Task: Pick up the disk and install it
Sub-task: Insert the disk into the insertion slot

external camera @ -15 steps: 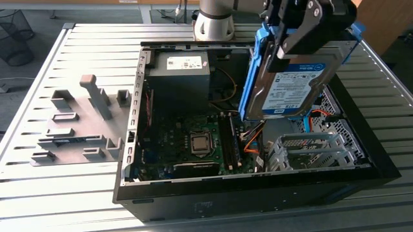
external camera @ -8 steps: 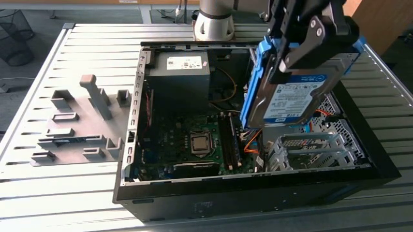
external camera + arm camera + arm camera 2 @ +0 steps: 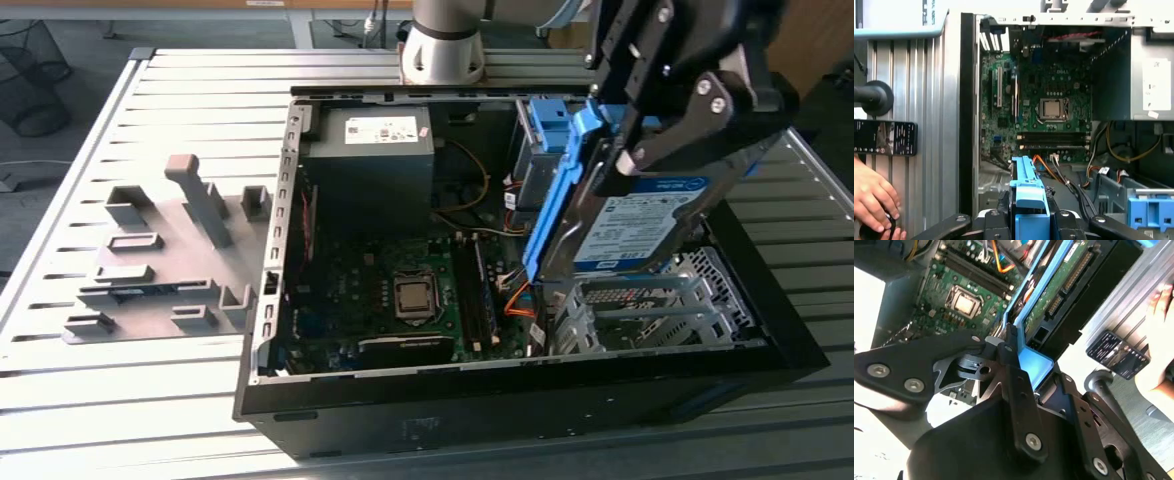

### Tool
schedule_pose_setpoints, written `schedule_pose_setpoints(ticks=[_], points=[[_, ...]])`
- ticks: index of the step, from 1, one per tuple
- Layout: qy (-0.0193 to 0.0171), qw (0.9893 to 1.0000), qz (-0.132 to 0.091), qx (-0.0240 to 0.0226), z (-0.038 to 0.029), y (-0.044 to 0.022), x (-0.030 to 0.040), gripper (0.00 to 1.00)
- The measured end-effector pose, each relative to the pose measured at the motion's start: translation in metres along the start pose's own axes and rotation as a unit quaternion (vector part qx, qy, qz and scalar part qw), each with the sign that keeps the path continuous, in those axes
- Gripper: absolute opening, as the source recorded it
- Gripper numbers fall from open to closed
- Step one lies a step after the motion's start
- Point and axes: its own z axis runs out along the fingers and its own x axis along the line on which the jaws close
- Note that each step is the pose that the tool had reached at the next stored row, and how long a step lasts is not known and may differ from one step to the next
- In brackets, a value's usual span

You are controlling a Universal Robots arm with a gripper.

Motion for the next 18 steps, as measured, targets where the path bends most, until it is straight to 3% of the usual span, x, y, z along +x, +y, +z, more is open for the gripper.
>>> schedule_pose_setpoints(ticks=[4, 18], points=[[0.0002, 1.0000, 0.000, 0.0000, 0.0022, -0.0111, 0.0005, 0.36], [0.0000, 1.0000, 0.000, 0.0000, 0.0027, -0.0132, 0.0005, 0.36]])
